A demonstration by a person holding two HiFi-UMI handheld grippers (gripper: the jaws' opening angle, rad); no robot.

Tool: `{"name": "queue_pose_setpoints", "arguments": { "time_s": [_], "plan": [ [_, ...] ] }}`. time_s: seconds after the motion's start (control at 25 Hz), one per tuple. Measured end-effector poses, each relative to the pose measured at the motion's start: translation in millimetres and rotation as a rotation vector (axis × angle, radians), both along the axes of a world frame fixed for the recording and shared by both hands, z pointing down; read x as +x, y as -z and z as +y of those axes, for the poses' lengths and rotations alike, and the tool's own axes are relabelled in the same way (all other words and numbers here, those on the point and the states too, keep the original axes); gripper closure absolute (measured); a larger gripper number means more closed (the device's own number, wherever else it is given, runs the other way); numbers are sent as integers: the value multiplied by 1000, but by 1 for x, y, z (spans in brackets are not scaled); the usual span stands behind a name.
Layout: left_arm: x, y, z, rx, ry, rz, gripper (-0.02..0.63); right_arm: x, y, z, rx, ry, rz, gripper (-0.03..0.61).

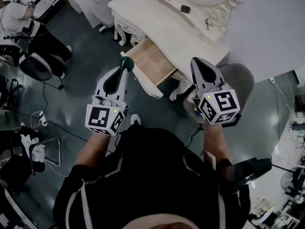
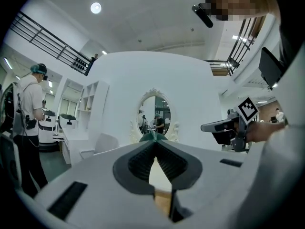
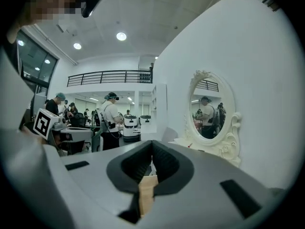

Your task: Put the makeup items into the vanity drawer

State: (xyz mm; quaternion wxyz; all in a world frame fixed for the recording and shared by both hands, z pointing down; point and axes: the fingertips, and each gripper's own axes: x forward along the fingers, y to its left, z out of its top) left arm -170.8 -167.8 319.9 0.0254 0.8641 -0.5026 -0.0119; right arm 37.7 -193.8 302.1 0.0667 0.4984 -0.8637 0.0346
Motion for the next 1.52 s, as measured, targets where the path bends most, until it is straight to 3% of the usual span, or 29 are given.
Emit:
{"name": "queue_pose_setpoints", "arguments": {
  "time_s": [0.28,0.48,0.64,1.08,1.52],
  "plan": [
    [-23,-27,-51,-53,-62,4,594,-24,-17,-40,-39,-47,6,574],
    [-22,-66,-86,-137,-81,-31,593,-29,-32,-66,-60,-35,38,574],
    [-9,-103,-116,-209,-58,-87,594,-19,-48,-92,-54,-2,71,574],
    [33,-208,-182,-395,-40,-203,592,16,-108,-150,-180,68,57,574],
    [59,-311,-218,-523,-118,-341,592,35,-159,-165,-294,54,53,574]
  ]
}}
